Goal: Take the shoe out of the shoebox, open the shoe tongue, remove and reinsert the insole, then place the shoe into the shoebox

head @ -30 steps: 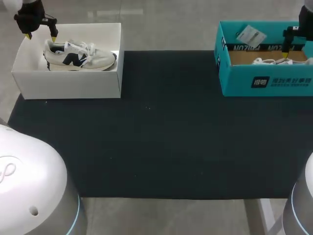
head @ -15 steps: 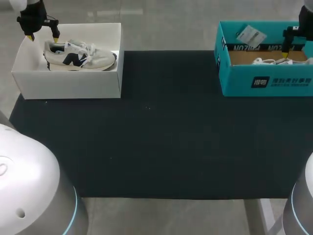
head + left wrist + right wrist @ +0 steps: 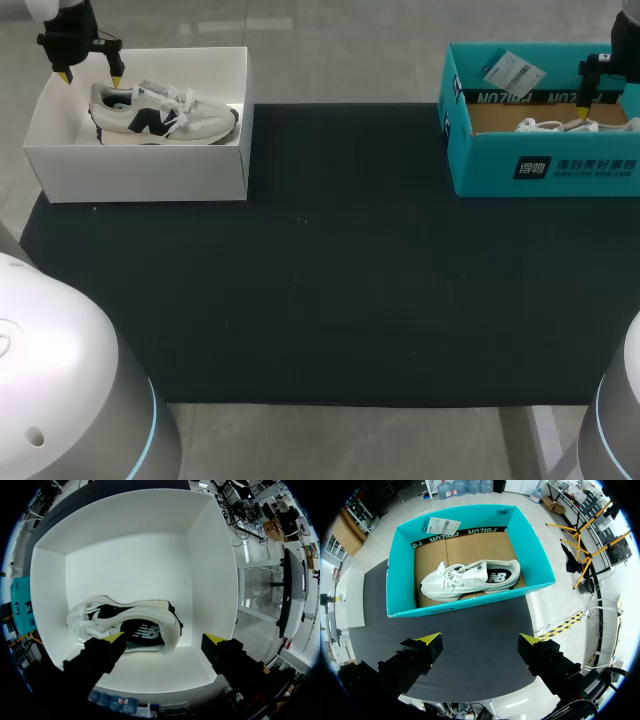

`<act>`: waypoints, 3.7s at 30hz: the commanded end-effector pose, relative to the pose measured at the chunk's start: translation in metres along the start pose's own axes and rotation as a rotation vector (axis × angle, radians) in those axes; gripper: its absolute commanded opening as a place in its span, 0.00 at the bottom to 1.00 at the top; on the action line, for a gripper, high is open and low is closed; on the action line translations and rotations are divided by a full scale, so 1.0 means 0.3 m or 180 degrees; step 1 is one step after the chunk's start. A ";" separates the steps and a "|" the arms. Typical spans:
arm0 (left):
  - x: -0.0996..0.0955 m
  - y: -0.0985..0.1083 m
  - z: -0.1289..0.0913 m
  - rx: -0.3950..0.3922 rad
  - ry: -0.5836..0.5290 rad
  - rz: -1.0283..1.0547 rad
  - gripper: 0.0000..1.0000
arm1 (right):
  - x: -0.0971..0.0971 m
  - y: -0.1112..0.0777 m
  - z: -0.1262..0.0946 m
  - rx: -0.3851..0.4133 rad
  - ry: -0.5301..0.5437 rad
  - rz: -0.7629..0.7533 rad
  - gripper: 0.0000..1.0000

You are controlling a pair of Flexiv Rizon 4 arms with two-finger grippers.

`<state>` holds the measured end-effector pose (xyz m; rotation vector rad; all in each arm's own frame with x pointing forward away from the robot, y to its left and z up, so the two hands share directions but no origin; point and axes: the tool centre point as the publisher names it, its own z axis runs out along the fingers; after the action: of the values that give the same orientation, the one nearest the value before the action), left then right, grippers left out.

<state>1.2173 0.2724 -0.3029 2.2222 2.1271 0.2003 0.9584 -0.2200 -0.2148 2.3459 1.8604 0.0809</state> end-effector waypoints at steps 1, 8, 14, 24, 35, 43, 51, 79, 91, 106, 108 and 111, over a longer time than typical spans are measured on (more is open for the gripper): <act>-0.008 0.022 0.009 0.0035 -0.0010 0.0083 1.00 | 0.000 -0.002 0.000 -0.0007 0.0001 0.0003 1.00; -0.020 0.040 0.032 0.0002 0.0055 0.0235 0.98 | 0.000 -0.002 0.000 -0.0007 0.0001 0.0003 1.00; -0.014 0.031 0.054 0.0020 -0.0005 0.0246 0.63 | 0.000 -0.002 0.000 -0.0007 0.0001 0.0003 1.00; 0.026 0.035 0.079 0.0027 -0.0098 0.0162 0.38 | 0.000 -0.002 0.000 -0.0007 0.0001 0.0003 1.00; 0.063 0.052 0.102 0.0060 -0.0058 0.0135 0.43 | 0.000 -0.002 0.000 -0.0007 0.0001 0.0003 1.00; 0.066 0.082 0.141 0.0124 -0.0113 0.0119 0.47 | 0.000 -0.002 0.000 -0.0007 0.0001 0.0003 1.00; 0.051 0.092 0.179 0.0224 -0.0175 0.0134 0.50 | 0.000 -0.002 0.000 -0.0007 0.0001 0.0003 1.00; 0.075 0.095 0.311 0.0570 -0.0230 0.0104 0.49 | 0.000 -0.002 0.000 -0.0007 0.0001 0.0003 1.00; 0.072 0.087 0.345 0.0678 -0.0215 0.0132 0.00 | 0.000 -0.002 0.000 -0.0007 0.0001 0.0003 1.00; 0.104 0.066 0.164 0.0586 -0.0115 0.0075 0.00 | 0.000 -0.002 0.000 -0.0007 0.0001 0.0003 1.00; 0.102 0.065 0.120 0.0572 -0.0082 0.0042 0.00 | 0.000 -0.002 0.000 -0.0007 0.0001 0.0003 1.00; 0.105 0.067 0.062 0.0573 -0.0092 0.0015 0.00 | 0.000 -0.002 0.000 -0.0007 0.0001 0.0003 1.00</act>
<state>1.2472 0.3042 -0.3478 2.1896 2.0836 0.2083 0.9584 -0.2199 -0.2147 2.3458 1.8605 0.0810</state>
